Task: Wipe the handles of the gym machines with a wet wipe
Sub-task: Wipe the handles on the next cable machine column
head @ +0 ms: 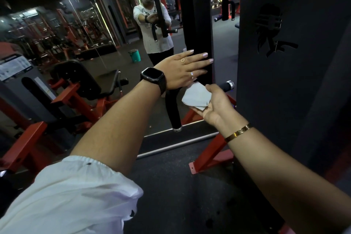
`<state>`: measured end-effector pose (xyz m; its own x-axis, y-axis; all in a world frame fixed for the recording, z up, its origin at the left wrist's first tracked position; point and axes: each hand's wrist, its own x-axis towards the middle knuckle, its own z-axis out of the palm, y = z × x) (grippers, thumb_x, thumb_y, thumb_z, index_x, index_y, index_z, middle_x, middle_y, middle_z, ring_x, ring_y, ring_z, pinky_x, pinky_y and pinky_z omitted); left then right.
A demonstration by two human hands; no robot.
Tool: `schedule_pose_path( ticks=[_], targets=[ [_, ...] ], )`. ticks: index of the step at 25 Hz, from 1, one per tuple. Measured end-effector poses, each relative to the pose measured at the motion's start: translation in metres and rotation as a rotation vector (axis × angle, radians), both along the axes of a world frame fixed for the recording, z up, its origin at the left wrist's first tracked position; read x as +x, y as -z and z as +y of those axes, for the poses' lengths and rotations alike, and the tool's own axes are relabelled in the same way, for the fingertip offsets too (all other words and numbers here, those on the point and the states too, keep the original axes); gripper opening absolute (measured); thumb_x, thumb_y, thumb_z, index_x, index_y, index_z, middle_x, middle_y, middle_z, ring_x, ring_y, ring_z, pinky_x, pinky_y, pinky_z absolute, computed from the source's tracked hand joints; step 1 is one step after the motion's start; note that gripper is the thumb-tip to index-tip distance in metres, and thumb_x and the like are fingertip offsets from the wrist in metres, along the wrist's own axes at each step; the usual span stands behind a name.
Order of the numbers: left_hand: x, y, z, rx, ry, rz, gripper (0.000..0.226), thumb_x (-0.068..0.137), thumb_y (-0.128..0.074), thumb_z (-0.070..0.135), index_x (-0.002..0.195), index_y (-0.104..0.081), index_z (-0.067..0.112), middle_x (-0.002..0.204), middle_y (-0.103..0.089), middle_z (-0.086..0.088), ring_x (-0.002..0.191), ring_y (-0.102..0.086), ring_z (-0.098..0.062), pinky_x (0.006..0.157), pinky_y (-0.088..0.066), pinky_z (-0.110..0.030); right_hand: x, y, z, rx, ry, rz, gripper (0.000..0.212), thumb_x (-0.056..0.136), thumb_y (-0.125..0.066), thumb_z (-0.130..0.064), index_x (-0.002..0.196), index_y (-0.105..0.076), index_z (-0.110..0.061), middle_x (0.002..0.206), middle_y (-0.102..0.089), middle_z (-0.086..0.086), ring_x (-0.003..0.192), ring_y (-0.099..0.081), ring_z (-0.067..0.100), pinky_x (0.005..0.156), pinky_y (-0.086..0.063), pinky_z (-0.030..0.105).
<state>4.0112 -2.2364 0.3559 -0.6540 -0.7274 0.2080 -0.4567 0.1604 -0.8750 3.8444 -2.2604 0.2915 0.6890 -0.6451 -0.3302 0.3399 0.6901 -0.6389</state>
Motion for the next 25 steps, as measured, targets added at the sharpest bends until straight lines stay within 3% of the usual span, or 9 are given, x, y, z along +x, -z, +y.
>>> schedule_pose_path(
  ticks=[3, 6, 7, 10, 12, 15, 19, 21, 25],
  targets=[
    [-0.003, 0.007, 0.012, -0.044, 0.004, 0.138, 0.033, 0.097, -0.05, 0.019, 0.129, -0.059, 0.02, 0.145, -0.047, -0.002, 0.133, -0.044, -0.023, 0.112, -0.034, -0.037, -0.01, -0.005, -0.002, 0.015, -0.025, -0.081, 0.03, 0.094, -0.046, -0.025, 0.114, -0.058, -0.006, 0.095, -0.068, 0.013, 0.086, -0.065, 0.029, 0.072, -0.056, 0.043],
    [-0.019, 0.017, 0.03, -0.073, -0.063, 0.583, 0.027, 0.092, -0.05, 0.018, 0.112, -0.069, 0.018, 0.123, -0.062, -0.004, 0.109, -0.06, -0.025, 0.091, -0.049, -0.034, -0.015, -0.012, -0.002, 0.01, -0.074, -0.152, 0.035, 0.093, -0.043, -0.027, 0.114, -0.059, -0.005, 0.096, -0.068, 0.014, 0.088, -0.065, 0.029, 0.074, -0.056, 0.042],
    [-0.026, 0.02, 0.036, -0.055, -0.137, 0.883, 0.028, 0.094, -0.046, 0.021, 0.108, -0.07, 0.018, 0.116, -0.065, -0.004, 0.104, -0.059, -0.022, 0.089, -0.046, -0.032, -0.015, -0.014, 0.0, -0.004, -0.095, -0.162, 0.035, 0.094, -0.041, -0.029, 0.113, -0.059, -0.006, 0.094, -0.068, 0.014, 0.087, -0.065, 0.029, 0.073, -0.056, 0.04],
    [-0.047, 0.015, 0.052, -0.008, -0.257, 2.112, 0.036, 0.102, -0.036, 0.033, 0.1, -0.068, 0.015, 0.088, -0.07, 0.003, 0.084, -0.061, -0.014, 0.081, -0.046, -0.031, -0.015, -0.02, 0.01, -0.055, -0.161, -0.159, 0.032, 0.095, -0.04, -0.031, 0.11, -0.058, -0.009, 0.097, -0.066, 0.013, 0.087, -0.064, 0.028, 0.069, -0.057, 0.035],
    [-0.052, 0.005, 0.06, 0.046, -0.304, 2.565, 0.054, 0.102, -0.023, 0.047, 0.105, -0.065, 0.012, 0.083, -0.069, 0.002, 0.08, -0.06, -0.015, 0.077, -0.047, -0.031, -0.014, -0.022, 0.018, -0.07, -0.216, -0.181, 0.032, 0.095, -0.04, -0.031, 0.104, -0.06, -0.008, 0.099, -0.067, 0.014, 0.095, -0.064, 0.03, 0.081, -0.055, 0.039],
    [-0.055, -0.001, 0.074, 0.113, -0.358, 2.632, 0.069, 0.099, -0.019, 0.057, 0.105, -0.068, 0.01, 0.101, -0.067, -0.007, 0.091, -0.061, -0.019, 0.084, -0.048, -0.031, -0.013, -0.029, 0.032, -0.036, -0.279, -0.241, 0.03, 0.095, -0.041, -0.029, 0.095, -0.061, -0.007, 0.096, -0.068, 0.016, 0.1, -0.062, 0.032, 0.099, -0.046, 0.045],
    [-0.058, 0.009, 0.086, -0.032, -0.244, 2.666, 0.029, 0.096, -0.055, 0.029, 0.093, -0.07, 0.005, 0.085, -0.067, -0.005, 0.071, -0.065, -0.011, 0.067, -0.055, -0.024, -0.007, -0.035, 0.042, 0.003, -0.336, -0.291, 0.033, 0.094, -0.04, -0.026, 0.103, -0.06, -0.002, 0.098, -0.065, 0.018, 0.101, -0.06, 0.032, 0.103, -0.043, 0.044],
    [-0.059, 0.013, 0.094, -0.066, -0.173, 2.667, 0.012, 0.093, -0.058, 0.011, 0.093, -0.067, 0.003, 0.076, -0.071, -0.004, 0.069, -0.068, -0.011, 0.066, -0.057, -0.023, -0.007, -0.035, 0.044, 0.016, -0.366, -0.286, 0.033, 0.093, -0.04, -0.024, 0.106, -0.059, -0.001, 0.099, -0.065, 0.019, 0.098, -0.061, 0.032, 0.101, -0.044, 0.044],
    [-0.062, 0.021, 0.106, -0.081, -0.209, 2.654, 0.007, 0.093, -0.059, 0.008, 0.093, -0.066, 0.006, 0.076, -0.072, -0.003, 0.071, -0.067, -0.012, 0.066, -0.057, -0.024, -0.011, -0.034, 0.047, -0.006, -0.397, -0.224, 0.032, 0.091, -0.044, -0.012, 0.118, -0.054, 0.001, 0.114, -0.061, 0.02, 0.105, -0.061, 0.033, 0.085, -0.053, 0.042]
  ],
)
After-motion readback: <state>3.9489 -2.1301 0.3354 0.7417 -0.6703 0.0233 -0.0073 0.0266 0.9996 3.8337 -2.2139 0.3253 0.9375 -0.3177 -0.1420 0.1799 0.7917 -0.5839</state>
